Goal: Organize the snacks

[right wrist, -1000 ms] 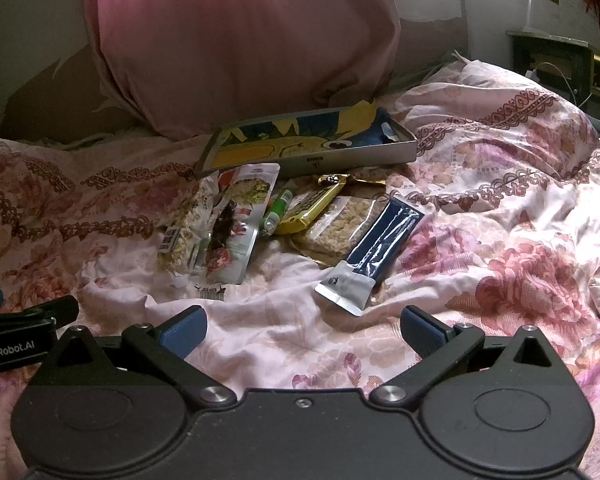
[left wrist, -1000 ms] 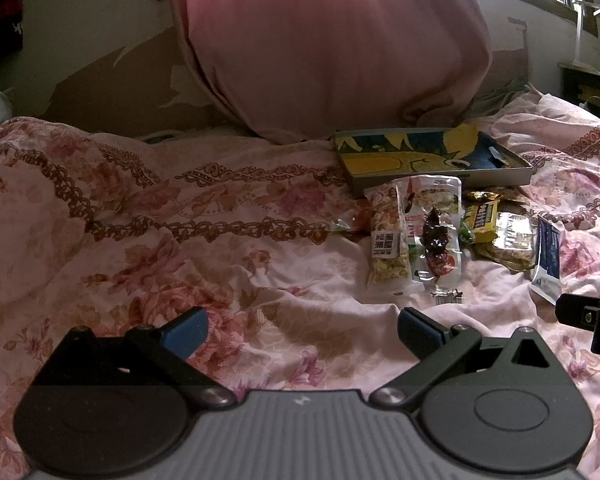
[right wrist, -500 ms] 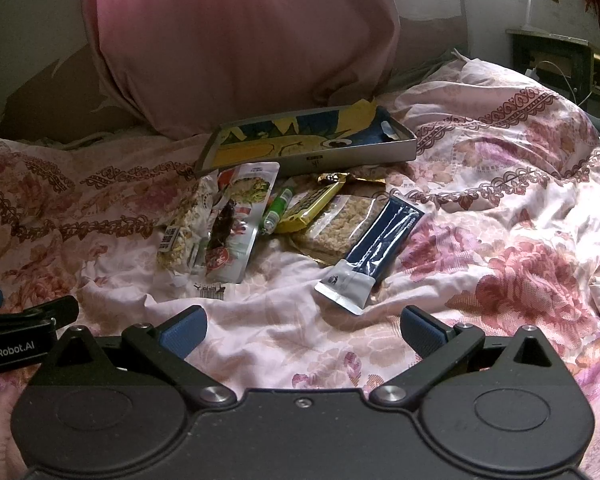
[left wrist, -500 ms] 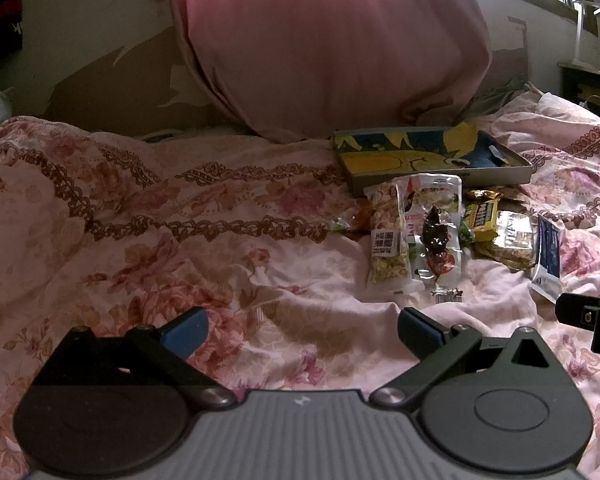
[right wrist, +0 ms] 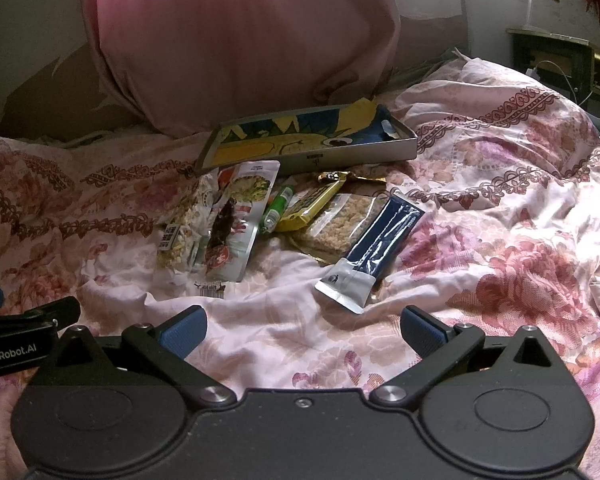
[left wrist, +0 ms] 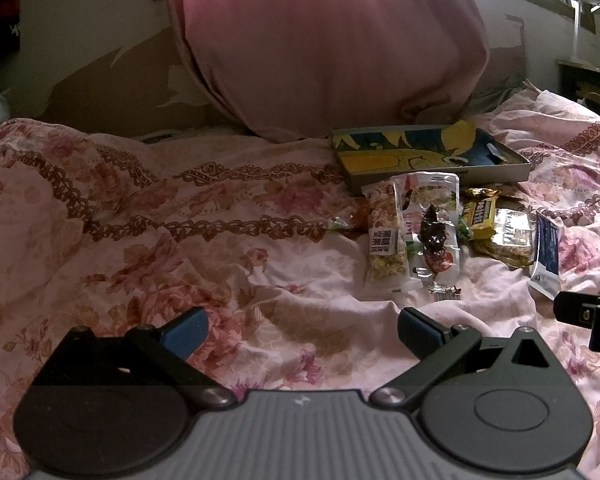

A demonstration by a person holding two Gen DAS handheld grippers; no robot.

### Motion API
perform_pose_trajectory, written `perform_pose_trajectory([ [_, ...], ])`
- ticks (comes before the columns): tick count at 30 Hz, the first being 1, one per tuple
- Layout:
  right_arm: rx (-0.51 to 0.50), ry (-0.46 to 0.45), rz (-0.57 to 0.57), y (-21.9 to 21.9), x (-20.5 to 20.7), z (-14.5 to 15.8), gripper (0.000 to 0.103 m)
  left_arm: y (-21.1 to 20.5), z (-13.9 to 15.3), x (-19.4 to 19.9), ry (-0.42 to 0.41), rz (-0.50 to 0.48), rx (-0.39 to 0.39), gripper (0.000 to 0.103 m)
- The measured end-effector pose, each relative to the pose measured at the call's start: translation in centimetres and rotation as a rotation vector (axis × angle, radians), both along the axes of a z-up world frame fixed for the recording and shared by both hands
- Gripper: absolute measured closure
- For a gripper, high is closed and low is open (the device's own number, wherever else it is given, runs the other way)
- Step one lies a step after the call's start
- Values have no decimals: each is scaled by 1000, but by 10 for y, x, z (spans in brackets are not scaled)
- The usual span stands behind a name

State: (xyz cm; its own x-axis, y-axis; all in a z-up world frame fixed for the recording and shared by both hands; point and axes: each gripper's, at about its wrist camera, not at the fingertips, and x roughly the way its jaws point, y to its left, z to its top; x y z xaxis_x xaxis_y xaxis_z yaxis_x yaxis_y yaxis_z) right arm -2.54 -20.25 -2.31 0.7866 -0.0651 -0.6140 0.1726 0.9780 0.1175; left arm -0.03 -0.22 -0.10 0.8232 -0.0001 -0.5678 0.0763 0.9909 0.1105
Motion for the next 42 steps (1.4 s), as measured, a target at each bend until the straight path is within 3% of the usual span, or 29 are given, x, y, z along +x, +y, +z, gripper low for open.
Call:
perform_pose_trajectory([
  [6, 17, 25, -23, -4, 7, 0, 0, -7, -1, 1, 7, -15, -18, 0],
  [15, 148, 104, -24, -28, 26, -2, 0, -13, -1, 15, -14, 9, -65, 0],
  [20, 151, 113, 14, -43, 47, -2, 0, -26, -3, 38, -1, -41, -55, 0],
  [26, 191, 109, 94, -53, 76, -9, 1, -38, -10, 78, 34, -98, -40, 0],
  [33, 178, 102, 229, -33, 104, -20, 1, -38, -20, 124, 86, -131, -64, 0],
  [42, 162, 69, 437, -3, 137, -36, 10, -28, -39, 174, 225, -207, -200, 0],
])
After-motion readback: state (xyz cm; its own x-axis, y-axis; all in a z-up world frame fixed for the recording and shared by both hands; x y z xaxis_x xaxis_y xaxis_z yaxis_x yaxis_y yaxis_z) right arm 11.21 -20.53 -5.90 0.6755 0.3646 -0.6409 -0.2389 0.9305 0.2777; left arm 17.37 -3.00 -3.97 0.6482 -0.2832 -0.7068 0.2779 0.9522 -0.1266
